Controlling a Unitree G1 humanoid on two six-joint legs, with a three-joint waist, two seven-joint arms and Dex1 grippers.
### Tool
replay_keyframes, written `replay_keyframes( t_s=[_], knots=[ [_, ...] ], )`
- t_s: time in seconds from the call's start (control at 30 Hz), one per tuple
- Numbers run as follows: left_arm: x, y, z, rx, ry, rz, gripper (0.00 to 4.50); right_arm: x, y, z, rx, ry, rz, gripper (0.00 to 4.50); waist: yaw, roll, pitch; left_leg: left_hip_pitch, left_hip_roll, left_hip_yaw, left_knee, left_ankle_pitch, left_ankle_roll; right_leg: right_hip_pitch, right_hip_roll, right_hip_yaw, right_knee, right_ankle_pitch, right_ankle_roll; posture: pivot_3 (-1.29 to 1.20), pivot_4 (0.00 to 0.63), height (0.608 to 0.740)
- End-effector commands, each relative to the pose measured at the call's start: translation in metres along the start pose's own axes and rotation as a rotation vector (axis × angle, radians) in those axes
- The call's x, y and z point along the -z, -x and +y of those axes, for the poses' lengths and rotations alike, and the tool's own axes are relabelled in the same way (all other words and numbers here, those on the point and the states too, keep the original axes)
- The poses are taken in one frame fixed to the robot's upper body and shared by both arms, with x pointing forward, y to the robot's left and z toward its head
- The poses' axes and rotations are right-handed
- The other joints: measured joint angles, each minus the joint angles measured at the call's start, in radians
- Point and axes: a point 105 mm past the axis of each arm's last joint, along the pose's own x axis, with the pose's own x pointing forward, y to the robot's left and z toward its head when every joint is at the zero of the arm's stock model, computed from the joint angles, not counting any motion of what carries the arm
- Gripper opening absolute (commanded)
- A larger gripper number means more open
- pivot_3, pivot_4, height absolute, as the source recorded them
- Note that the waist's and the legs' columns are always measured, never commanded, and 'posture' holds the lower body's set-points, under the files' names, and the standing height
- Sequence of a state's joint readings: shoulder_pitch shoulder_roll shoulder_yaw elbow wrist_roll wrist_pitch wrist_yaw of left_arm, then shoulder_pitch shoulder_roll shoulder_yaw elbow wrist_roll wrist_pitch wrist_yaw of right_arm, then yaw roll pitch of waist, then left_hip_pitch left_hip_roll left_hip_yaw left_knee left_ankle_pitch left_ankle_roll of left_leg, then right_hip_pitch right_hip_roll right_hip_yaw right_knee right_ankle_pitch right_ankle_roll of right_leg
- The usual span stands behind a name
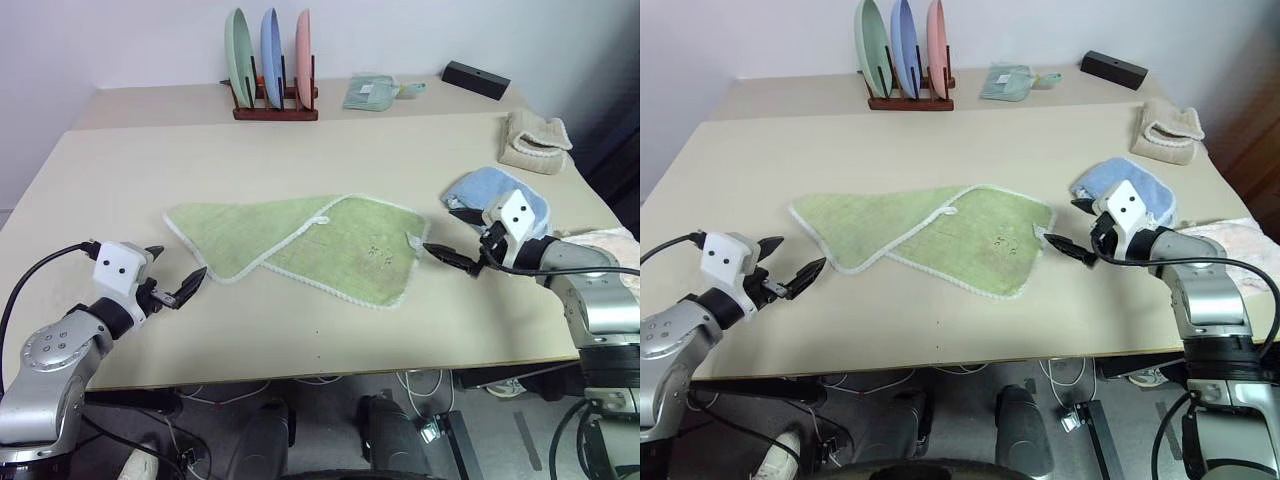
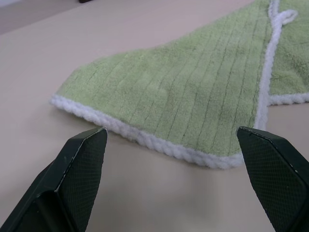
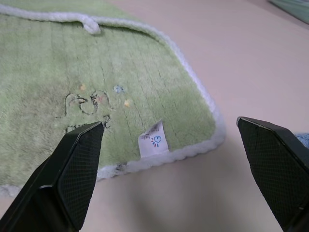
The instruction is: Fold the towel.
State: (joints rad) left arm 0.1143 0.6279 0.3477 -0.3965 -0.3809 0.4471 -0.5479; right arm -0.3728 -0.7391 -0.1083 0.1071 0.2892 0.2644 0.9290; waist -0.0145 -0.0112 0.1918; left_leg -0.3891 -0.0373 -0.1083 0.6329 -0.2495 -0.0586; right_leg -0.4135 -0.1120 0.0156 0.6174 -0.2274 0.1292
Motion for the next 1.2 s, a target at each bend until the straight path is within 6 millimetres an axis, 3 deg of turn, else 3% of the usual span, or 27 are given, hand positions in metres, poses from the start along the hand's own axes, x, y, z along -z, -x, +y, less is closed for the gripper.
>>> replay_keyframes(
  t_s=[0.03,0.3,0.4,0.5,0.57,0.73,1.0,1.2],
  knots=[
    [-0.009,0.001,0.000,-0.005,-0.039,-0.026,4.37,-0.019,0.004,-0.004,0.022,0.044,-0.040,4.50,-0.001,0.000,0.000,0.000,0.000,0.000,0.000,0.000,0.000,0.000,0.000,0.000,0.000,0.000,0.000,0.00,0.150,0.740],
    [-0.012,-0.001,-0.007,0.007,-0.059,-0.039,4.37,-0.022,-0.002,0.000,0.015,0.048,-0.040,4.50,0.000,0.000,0.000,0.000,0.000,0.000,0.000,0.000,0.000,0.000,0.000,0.000,0.000,0.000,0.000,0.00,0.150,0.740],
    [-0.022,-0.004,-0.025,0.099,-0.113,-0.059,4.37,-0.021,-0.006,0.005,-0.003,0.058,-0.036,4.50,0.000,0.000,0.000,0.000,0.000,0.000,0.000,0.000,0.000,0.000,0.000,0.000,0.000,0.000,0.000,0.00,0.150,0.740],
    [-0.025,-0.005,-0.059,0.298,-0.168,-0.030,4.37,-0.030,-0.012,0.009,-0.022,0.033,-0.066,4.50,0.000,0.000,0.000,0.000,0.000,0.000,0.000,0.000,0.000,0.000,0.000,0.000,0.000,0.000,0.000,0.00,0.150,0.740],
    [-0.026,-0.008,-0.067,0.339,-0.247,-0.009,4.37,-0.030,-0.011,0.013,-0.035,0.007,-0.072,4.50,0.000,0.000,0.000,0.000,0.000,0.000,0.000,0.000,0.000,0.000,0.000,0.000,0.000,0.000,0.000,0.00,0.150,0.740],
    [-0.009,-0.025,-0.050,0.250,-0.438,0.088,4.37,-0.018,-0.009,0.023,-0.040,-0.015,-0.052,4.50,0.001,0.000,0.000,0.000,0.000,0.000,0.000,0.000,0.000,0.000,0.000,0.000,0.000,0.000,0.000,0.00,0.150,0.740],
    [0.018,-0.038,-0.023,0.173,-0.460,0.200,4.37,-0.020,-0.008,0.028,0.011,-0.016,-0.081,4.50,-0.001,0.000,0.000,0.000,0.000,0.000,0.000,0.000,0.000,0.000,0.000,0.000,0.001,0.000,0.000,0.00,0.150,0.740],
    [0.018,-0.055,-0.025,0.182,-0.418,0.170,4.37,-0.024,-0.012,0.028,0.035,-0.013,-0.102,4.50,0.003,0.001,0.000,0.001,0.000,0.000,0.000,0.000,0.000,0.000,0.000,0.000,0.001,0.000,0.000,0.00,0.150,0.740]
  ],
)
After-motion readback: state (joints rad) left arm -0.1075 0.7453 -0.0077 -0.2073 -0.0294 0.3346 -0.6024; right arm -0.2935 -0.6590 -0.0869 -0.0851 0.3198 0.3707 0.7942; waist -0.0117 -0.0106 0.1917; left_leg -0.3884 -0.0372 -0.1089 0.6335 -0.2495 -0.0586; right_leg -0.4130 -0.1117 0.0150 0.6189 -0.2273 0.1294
